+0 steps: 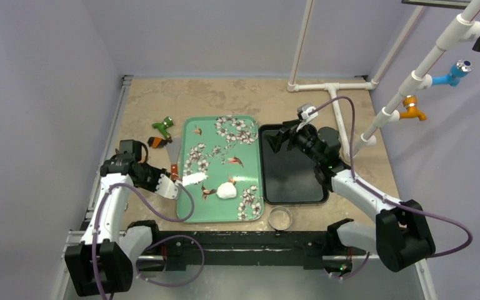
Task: Roll out the dumpling wrappers from the dough
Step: Pick up the rolling pin from the center of the board.
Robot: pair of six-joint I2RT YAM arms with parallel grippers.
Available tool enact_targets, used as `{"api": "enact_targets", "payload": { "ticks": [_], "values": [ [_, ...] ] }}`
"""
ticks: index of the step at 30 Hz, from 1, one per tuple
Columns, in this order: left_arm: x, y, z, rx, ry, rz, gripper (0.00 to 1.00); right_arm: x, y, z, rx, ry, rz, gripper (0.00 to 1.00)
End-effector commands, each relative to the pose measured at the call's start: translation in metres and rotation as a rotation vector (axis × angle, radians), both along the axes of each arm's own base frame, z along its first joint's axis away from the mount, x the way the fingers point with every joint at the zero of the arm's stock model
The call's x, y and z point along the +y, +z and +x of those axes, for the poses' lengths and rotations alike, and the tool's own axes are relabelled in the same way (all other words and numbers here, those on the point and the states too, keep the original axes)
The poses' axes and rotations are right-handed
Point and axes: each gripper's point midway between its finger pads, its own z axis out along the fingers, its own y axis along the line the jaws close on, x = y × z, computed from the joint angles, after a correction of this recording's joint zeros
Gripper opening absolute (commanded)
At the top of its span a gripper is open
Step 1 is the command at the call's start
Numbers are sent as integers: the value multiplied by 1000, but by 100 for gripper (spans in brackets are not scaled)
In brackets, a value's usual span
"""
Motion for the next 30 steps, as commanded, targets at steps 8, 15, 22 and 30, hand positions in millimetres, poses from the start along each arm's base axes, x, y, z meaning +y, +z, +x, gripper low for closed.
{"api": "enact_targets", "payload": {
  "ticks": [8, 15, 22, 30],
  "values": [
    [-80, 68, 22, -95, 183, -603, 0, 130, 14, -33, 373, 161, 230, 99],
    [-99, 95, 53, -163, 317, -782, 0, 241, 38, -86, 449, 420, 246, 99],
    [-110, 95, 53, -147, 307, -801, 0, 279, 16, -77, 534, 408, 233, 90],
    [-120, 98, 53, -131, 294, -825, 0, 296, -6, -65, 590, 379, 224, 63]
  ]
}}
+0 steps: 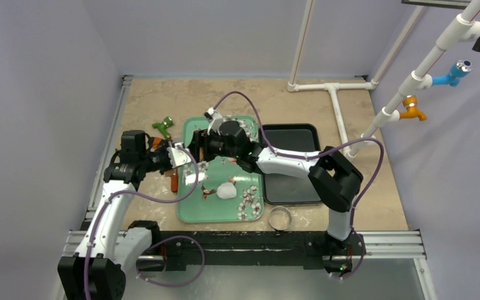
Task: Roll out the dumpling wrappers from the dough
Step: Pick up the rolling pin from the center of the board.
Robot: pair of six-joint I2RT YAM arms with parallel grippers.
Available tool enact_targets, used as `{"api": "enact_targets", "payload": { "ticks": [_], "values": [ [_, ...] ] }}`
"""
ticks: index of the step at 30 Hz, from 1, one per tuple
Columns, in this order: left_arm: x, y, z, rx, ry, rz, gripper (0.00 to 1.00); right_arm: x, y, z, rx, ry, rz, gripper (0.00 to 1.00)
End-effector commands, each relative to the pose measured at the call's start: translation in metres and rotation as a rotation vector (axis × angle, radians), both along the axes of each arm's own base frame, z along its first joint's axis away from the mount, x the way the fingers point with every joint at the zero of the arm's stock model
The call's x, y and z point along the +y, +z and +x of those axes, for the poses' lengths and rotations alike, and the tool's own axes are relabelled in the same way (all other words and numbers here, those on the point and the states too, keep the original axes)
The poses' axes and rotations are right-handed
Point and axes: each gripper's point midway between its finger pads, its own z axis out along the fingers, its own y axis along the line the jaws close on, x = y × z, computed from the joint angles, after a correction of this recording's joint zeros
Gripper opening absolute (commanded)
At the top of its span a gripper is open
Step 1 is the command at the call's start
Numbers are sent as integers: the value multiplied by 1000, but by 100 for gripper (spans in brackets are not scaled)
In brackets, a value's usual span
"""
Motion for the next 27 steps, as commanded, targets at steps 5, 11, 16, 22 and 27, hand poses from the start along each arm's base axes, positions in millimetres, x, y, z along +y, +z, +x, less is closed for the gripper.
{"api": "enact_targets", "payload": {
  "ticks": [5, 11, 16, 22, 27],
  "values": [
    [-11, 11, 5, -65, -43, -31, 0, 10, 12, 15, 12, -50, 20, 34],
    [-11, 15, 13, -60, -1, -61, 0, 13, 11, 2, 44, 20, 41, 0],
    [-24, 20, -3, 18, -55, -130, 67, 0, 21, 1, -9, 44, 13, 0],
    [-39, 44, -29, 79, -147, -204, 100, -38, 39, 2, -24, 73, -23, 0],
    [-31, 61, -22, 123, -24, -224, 100, -73, 49, -4, -46, 76, -136, 0]
  ]
}}
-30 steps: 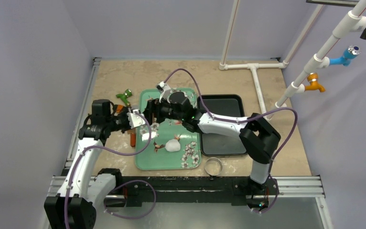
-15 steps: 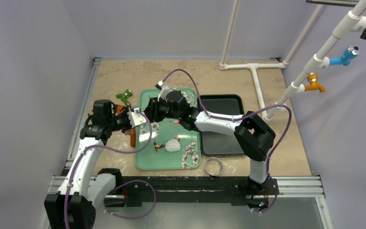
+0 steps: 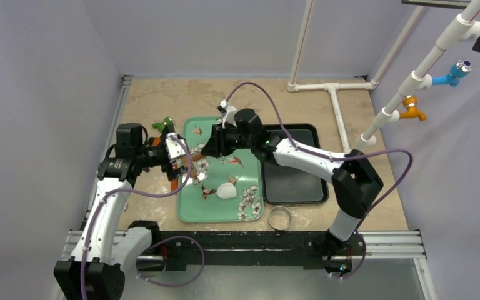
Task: Roll out the dumpling wrappers from the dough
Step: Flatten out the dough on the work surface.
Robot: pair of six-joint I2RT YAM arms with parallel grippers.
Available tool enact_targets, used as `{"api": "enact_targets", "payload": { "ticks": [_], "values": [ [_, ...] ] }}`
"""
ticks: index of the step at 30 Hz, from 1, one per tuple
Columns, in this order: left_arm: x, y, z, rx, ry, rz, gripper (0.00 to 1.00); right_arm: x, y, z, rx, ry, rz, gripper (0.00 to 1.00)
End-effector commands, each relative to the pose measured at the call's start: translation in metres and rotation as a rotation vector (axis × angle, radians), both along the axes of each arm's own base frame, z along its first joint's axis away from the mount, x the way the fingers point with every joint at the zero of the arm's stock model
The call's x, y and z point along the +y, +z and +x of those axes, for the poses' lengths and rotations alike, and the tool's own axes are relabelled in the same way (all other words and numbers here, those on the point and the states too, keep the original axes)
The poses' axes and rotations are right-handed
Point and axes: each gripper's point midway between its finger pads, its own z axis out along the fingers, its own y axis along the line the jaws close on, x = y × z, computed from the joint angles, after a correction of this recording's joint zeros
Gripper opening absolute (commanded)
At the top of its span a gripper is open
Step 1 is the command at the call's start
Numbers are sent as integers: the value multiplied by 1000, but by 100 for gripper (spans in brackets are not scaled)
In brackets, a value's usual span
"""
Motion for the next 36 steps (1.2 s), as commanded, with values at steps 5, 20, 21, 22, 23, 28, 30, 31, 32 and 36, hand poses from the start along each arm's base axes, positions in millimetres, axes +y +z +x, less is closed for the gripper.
{"api": "enact_targets", "payload": {
  "ticks": [5, 20, 21, 22, 23, 28, 30, 31, 32, 36],
  "values": [
    [14, 7, 0, 98, 170, -5, 100, -75, 32, -31, -42, 79, -219, 0],
    [48, -99, 12, 184, 211, 264, 85, -115, -40, -38, 43, 47, -552, 0],
    [48, -102, 13, 178, 208, 270, 85, -117, -44, -34, 35, 30, -570, 0],
    [48, -105, 15, 177, 216, 277, 85, -119, -48, -33, 35, 21, -585, 0],
    [49, -109, 17, 180, 223, 285, 84, -119, -53, -32, 38, 17, -593, 0],
    [56, -118, 29, 181, 283, 311, 77, -128, -70, -28, 7, -32, -676, 0],
    [55, -120, 30, 175, 282, 307, 77, -129, -74, -25, -5, -50, -687, 0],
    [55, -120, 30, 173, 279, 304, 76, -130, -77, -24, -8, -56, -689, 0],
    [54, -121, 29, 175, 278, 301, 76, -131, -81, -23, -11, -63, -696, 0],
    [55, -124, 26, 179, 279, 306, 73, -134, -98, -24, 0, -74, -718, 0]
  ]
}}
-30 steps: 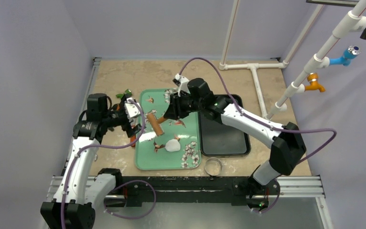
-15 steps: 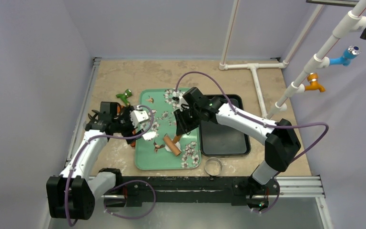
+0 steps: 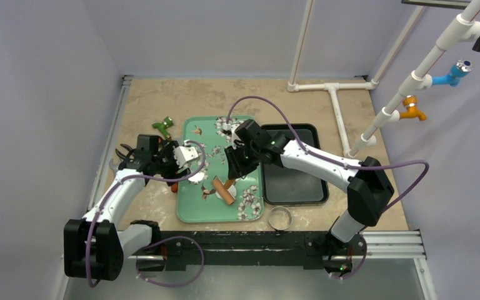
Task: Roll out the dumpling wrappers from the dough
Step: Flatten out the dough on the work surface.
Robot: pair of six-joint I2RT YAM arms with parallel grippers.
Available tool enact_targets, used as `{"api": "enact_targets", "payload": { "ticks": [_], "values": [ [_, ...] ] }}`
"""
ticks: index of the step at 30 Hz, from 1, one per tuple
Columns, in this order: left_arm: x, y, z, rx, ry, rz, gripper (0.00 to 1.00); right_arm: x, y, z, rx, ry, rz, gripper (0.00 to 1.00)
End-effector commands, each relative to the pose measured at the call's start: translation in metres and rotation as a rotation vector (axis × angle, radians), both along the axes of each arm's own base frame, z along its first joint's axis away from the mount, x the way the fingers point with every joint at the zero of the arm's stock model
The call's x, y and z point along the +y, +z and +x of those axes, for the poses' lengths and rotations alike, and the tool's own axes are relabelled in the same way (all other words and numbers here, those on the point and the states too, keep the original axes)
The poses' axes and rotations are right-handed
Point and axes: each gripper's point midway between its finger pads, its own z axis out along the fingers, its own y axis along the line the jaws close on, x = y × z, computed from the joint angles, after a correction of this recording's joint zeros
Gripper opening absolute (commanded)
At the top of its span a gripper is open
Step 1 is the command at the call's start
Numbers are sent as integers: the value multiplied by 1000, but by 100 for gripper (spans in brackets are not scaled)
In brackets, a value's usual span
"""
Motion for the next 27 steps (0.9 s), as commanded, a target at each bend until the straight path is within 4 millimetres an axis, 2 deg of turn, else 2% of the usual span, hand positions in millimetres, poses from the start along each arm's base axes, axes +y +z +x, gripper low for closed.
{"api": "enact_targets", "payload": {
  "ticks": [1, 11, 17, 25, 27],
  "values": [
    [-1, 1, 4, -35, -4, 1, 72, -28, -45, 27, -98, -95, -170, 0],
    [-2, -1, 3, -32, -3, -6, 71, -24, -63, 22, -71, -89, -161, 0],
    [-4, -1, 3, -32, -7, -19, 71, -11, -71, 18, -34, -74, -118, 0],
    [-5, -6, 2, -20, -2, -24, 72, 0, -59, 15, -24, -57, -63, 0],
    [-5, -9, 3, -11, 5, -24, 72, 9, -47, 9, -2, -23, -12, 0]
  ]
}}
